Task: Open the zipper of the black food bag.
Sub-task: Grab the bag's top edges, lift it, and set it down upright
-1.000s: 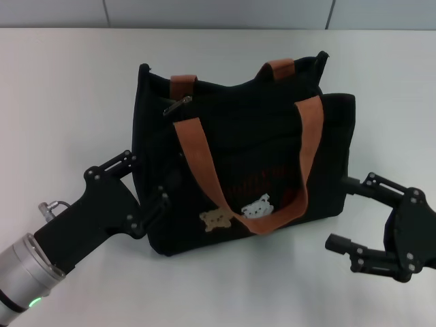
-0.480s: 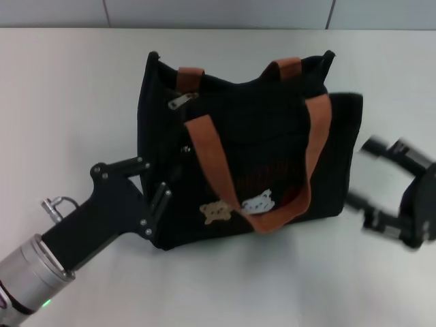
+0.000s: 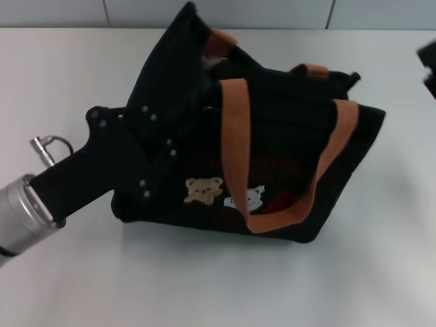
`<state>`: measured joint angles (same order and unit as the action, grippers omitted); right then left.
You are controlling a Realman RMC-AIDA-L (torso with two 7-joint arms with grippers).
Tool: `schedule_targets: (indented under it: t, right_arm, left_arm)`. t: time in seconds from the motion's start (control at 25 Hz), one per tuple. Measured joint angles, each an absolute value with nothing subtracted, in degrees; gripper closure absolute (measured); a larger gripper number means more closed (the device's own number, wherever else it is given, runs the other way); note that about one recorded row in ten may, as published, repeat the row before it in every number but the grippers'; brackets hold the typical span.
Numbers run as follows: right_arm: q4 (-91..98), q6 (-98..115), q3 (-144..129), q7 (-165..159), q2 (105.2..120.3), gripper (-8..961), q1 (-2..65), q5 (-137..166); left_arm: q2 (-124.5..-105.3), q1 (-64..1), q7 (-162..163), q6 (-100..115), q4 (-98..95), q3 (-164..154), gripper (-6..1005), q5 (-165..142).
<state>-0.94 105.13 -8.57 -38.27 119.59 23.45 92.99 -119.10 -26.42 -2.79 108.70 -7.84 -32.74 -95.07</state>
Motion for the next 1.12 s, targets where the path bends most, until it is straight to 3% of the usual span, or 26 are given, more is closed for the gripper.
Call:
schedule_targets:
  t: [0.2, 0.76, 0.88, 1.12]
  right_arm:
    - [-3.61, 97.01, -13.18, -37.57, 119.61, 114, 26.79, 97.23]
    - [-4.53, 87.18, -17.98, -37.35, 119.8, 119, 24.95, 109.26]
    - [-4.72, 89.41, -17.27, -35.44, 119.81, 123, 23.29, 108.96]
    - [-5.89, 102.19, -12.21, -15.67, 119.79, 132, 13.66, 108.5]
  left_arm:
    - [-119.09, -28.89, -6.74, 109.04, -10.06, -33.46, 878, -95.07]
    - [-119.16, -34.41, -17.62, 109.61, -7.57, -40.23, 879, -94.94]
    - [-119.18, -34.46, -20.49, 109.36, -5.77, -41.32, 886, -94.92]
    - [-119.18, -34.15, -25.45, 108.86, -2.01, -42.15, 892, -94.97]
